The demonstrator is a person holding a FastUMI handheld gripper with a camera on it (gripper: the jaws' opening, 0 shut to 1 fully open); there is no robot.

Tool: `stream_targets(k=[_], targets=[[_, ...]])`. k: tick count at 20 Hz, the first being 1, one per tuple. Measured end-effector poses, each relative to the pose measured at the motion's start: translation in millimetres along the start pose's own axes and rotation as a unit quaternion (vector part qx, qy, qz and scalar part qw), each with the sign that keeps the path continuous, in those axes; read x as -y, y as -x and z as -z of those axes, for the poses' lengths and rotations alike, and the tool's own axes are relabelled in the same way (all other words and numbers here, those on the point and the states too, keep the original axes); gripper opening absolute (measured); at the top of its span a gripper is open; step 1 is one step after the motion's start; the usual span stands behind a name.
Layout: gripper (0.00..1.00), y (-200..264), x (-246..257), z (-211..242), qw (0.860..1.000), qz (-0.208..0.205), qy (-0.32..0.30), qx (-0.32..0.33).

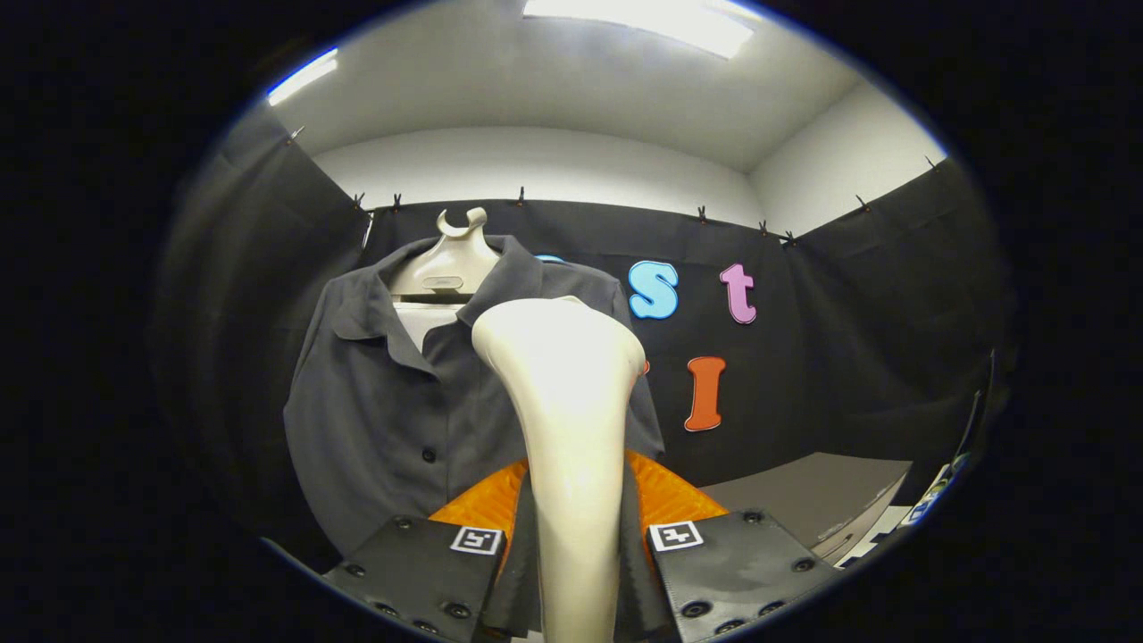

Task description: Iron the clothes twice with a garment steamer, once on the left side and once on the right side.

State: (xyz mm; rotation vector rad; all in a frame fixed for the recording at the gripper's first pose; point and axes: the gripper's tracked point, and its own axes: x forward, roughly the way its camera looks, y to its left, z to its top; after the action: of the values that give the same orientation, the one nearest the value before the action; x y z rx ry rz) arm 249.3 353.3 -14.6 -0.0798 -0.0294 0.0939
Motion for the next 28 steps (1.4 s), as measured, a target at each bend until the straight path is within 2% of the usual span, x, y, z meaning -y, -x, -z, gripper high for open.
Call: stream_targets(k=[9,17,28], targets=[[0.46,-50.5,-11.9,28.5,0.999,0.023,0.033,-0.024],[0.46,-53.0,-2.1,56.5,0.998,0.035,0.043,-0.043],[0.46,-21.4,0.7,112.5,0.996,0.036,0.036,-0.079]])
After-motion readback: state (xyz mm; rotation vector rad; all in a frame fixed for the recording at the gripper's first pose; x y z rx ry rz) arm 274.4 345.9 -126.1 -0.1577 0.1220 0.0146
